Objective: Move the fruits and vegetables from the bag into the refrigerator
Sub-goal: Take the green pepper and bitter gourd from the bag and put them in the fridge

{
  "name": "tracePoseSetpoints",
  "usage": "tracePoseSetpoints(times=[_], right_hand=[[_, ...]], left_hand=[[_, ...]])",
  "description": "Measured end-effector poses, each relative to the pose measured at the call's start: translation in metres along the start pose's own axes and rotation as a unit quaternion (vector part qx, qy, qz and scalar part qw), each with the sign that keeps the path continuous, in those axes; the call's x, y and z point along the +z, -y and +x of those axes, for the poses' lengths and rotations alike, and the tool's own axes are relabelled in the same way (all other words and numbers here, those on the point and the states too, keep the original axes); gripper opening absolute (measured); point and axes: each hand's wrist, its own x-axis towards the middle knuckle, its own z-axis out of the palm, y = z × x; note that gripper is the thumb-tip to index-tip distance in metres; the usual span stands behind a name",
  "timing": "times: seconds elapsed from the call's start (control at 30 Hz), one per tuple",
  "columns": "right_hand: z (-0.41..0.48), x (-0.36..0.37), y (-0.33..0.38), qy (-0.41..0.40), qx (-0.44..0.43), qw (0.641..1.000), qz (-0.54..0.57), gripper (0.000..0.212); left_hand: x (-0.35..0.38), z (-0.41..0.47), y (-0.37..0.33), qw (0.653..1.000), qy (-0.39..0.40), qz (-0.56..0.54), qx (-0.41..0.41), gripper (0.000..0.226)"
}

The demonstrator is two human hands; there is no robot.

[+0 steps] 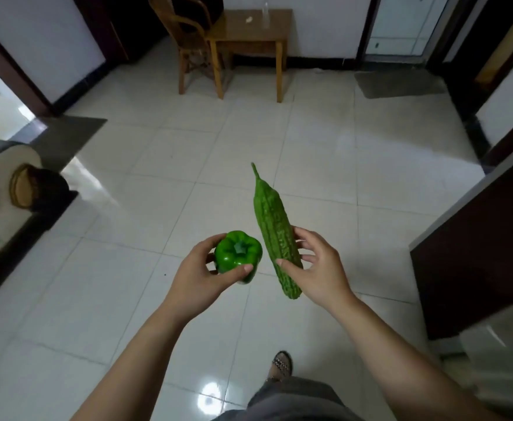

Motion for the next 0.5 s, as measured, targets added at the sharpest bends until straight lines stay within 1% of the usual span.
tracePoseSetpoints(times=[0.1,0.17,0.23,0.33,0.5], right_hand=[[0.048,-0.004,0.003,-0.013,-0.005,1.000,-0.009,0.058],[0.072,-0.015,0.002,-0.037,0.002,0.999,-0.010,0.058],[0.092,-0.033,-0.004,-0.073,0.022,0.997,-0.004,0.057],[0.119,-0.067,-0.018,-0.152,0.062,0.986,0.004,0.056],[0.164,-0.127,-0.042,-0.281,0.114,0.953,-0.019,0.052]], left_hand=[[0.002,0.056,-0.017,1.000,-0.006,-0.003,0.016,0.062],[0.012,0.088,-0.029,1.000,0.009,-0.016,0.024,0.057],[0.030,0.121,-0.041,0.998,0.049,-0.018,0.037,0.055],[0.065,0.175,-0.062,0.990,0.125,-0.025,0.057,0.052],[0.137,0.278,-0.108,0.958,0.262,-0.016,0.114,0.052]])
